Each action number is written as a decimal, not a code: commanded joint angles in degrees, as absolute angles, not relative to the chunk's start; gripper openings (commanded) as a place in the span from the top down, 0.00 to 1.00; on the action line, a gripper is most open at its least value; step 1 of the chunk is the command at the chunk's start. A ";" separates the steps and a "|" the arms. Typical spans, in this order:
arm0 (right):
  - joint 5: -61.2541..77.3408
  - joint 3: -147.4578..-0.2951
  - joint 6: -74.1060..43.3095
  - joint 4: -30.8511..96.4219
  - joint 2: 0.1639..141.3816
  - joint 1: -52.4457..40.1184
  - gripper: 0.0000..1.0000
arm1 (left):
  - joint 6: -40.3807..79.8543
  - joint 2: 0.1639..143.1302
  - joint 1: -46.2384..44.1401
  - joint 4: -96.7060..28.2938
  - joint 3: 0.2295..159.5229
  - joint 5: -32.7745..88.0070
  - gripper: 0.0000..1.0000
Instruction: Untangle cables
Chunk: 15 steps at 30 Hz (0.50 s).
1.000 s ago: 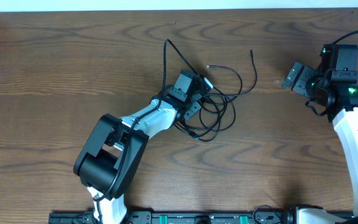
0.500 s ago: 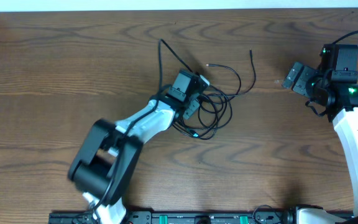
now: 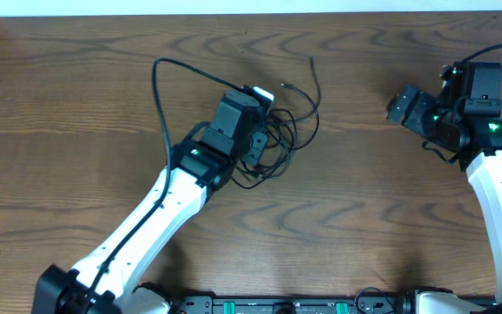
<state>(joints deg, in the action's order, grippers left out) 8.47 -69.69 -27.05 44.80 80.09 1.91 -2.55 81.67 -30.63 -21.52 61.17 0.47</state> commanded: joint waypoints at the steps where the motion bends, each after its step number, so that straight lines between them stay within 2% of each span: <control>1: 13.45 -70.43 -28.27 44.75 80.05 1.93 0.01 | -0.10 79.90 -30.55 -21.41 61.21 7.53 0.93; 6: 14.17 -70.43 -28.82 43.24 80.05 1.87 0.01 | 0.97 79.81 -30.55 -21.23 61.21 9.23 0.93; 11: 20.43 -70.32 -29.93 47.35 80.05 0.64 0.01 | 5.80 79.33 -30.55 -17.85 61.21 9.23 0.93; 13: 21.87 -70.19 -29.52 49.50 80.05 -0.91 0.05 | 7.79 78.94 -30.55 -15.86 61.21 9.26 0.92; 15: 21.78 -69.69 -29.52 50.98 80.05 -3.11 0.04 | 10.59 78.50 -30.55 -13.74 61.21 9.28 0.93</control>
